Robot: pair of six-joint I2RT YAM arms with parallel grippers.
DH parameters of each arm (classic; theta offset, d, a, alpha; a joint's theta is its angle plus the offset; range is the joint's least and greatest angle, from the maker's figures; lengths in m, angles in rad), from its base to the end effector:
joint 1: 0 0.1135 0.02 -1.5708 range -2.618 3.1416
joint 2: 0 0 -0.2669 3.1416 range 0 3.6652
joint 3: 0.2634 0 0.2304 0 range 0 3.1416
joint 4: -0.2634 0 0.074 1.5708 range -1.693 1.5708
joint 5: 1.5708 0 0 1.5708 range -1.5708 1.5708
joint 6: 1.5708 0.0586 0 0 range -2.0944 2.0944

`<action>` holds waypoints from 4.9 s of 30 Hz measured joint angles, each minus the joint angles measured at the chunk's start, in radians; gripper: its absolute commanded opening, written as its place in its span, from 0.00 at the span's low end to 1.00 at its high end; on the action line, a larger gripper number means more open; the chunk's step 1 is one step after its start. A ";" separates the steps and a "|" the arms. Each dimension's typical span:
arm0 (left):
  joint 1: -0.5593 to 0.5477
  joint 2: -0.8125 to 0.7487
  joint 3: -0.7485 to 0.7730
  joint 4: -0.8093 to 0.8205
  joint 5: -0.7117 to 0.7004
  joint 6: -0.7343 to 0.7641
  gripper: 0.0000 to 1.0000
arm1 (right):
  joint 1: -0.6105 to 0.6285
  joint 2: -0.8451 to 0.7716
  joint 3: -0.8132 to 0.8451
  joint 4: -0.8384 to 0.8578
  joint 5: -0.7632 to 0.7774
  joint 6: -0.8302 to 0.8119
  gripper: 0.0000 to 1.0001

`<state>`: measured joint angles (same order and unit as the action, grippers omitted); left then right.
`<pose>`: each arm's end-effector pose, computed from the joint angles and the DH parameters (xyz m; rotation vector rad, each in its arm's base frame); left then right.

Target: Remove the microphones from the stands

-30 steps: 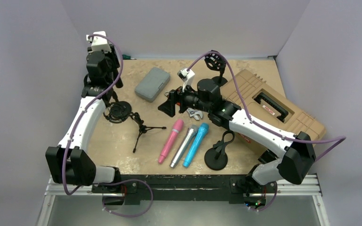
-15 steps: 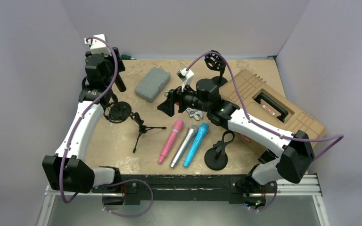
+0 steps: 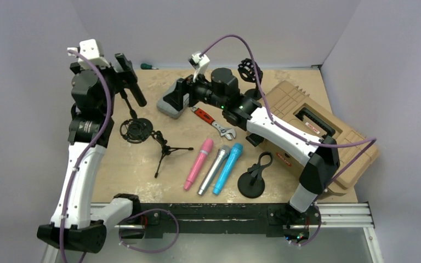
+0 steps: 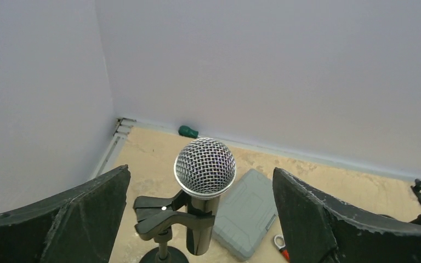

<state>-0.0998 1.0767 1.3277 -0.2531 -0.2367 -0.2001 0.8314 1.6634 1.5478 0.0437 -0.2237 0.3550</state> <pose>0.2252 -0.0087 0.4616 -0.2634 1.5508 -0.0492 0.2622 0.3068 0.4038 -0.5898 1.6550 1.0718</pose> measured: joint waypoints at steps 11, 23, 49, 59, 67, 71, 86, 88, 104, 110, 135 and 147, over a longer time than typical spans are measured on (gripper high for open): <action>0.000 -0.227 -0.040 0.031 -0.160 0.012 1.00 | 0.056 0.303 0.448 -0.016 0.106 -0.129 0.94; 0.000 -0.282 -0.095 0.085 -0.272 0.066 0.99 | 0.118 0.584 0.757 0.041 0.182 -0.267 0.96; -0.001 -0.277 -0.113 0.089 -0.284 0.064 0.99 | 0.171 0.738 0.934 0.232 0.338 -0.323 0.91; 0.007 -0.254 -0.116 0.092 -0.243 0.052 0.99 | 0.172 0.632 0.846 0.076 0.377 -0.332 0.97; 0.074 -0.169 -0.106 0.075 -0.135 -0.022 0.98 | 0.172 0.350 0.727 -0.006 0.397 -0.323 0.99; 0.122 -0.085 -0.093 0.050 -0.044 -0.054 0.96 | 0.172 0.238 0.666 -0.008 0.397 -0.303 0.99; 0.177 0.031 -0.079 0.032 0.174 -0.076 0.81 | 0.171 0.082 0.328 -0.013 0.385 -0.205 0.99; 0.178 0.037 -0.079 0.032 0.185 -0.088 0.78 | 0.171 0.082 0.323 -0.014 0.385 -0.201 0.99; 0.177 0.069 -0.027 -0.049 0.339 -0.127 1.00 | 0.171 0.072 0.291 -0.028 0.368 -0.127 0.97; 0.190 0.066 -0.022 -0.109 0.390 -0.095 1.00 | 0.171 0.069 0.259 -0.026 0.333 -0.133 0.97; 0.289 0.227 -0.032 -0.137 0.672 -0.032 0.67 | 0.149 0.069 0.204 -0.021 0.258 -0.136 0.97; 0.290 0.225 -0.047 -0.099 0.756 -0.056 0.50 | 0.143 0.097 0.204 -0.021 0.257 -0.136 0.97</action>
<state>0.1898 1.3022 1.2804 -0.3523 0.5194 -0.2558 0.9745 1.7599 1.7519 0.0227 0.0334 0.2188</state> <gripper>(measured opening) 0.533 0.972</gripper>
